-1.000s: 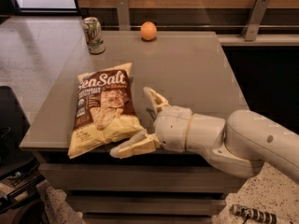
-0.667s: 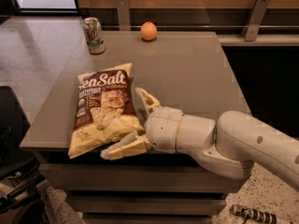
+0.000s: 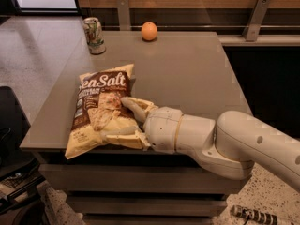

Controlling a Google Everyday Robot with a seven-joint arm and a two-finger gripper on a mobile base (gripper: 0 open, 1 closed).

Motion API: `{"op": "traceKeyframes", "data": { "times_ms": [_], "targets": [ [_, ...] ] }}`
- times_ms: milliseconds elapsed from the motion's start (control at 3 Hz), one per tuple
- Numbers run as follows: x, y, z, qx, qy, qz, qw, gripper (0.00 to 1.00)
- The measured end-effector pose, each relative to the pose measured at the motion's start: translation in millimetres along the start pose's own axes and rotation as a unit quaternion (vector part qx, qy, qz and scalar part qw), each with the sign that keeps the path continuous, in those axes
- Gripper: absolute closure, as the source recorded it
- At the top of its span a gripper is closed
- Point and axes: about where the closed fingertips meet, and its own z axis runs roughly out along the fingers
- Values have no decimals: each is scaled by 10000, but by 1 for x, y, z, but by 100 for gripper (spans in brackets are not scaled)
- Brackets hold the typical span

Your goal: Move brown chip bag near orange

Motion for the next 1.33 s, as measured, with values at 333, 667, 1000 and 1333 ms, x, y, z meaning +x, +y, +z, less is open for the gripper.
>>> {"op": "traceKeyframes", "data": {
  "times_ms": [333, 667, 1000, 1333],
  "targets": [
    [-1, 1, 1, -16, 0, -12, 10000, 63],
    [-2, 3, 3, -31, 0, -24, 10000, 87],
    [-3, 4, 4, -47, 0, -36, 10000, 100],
    [-8, -4, 2, -46, 6, -97, 9999, 100]
  ]
}}
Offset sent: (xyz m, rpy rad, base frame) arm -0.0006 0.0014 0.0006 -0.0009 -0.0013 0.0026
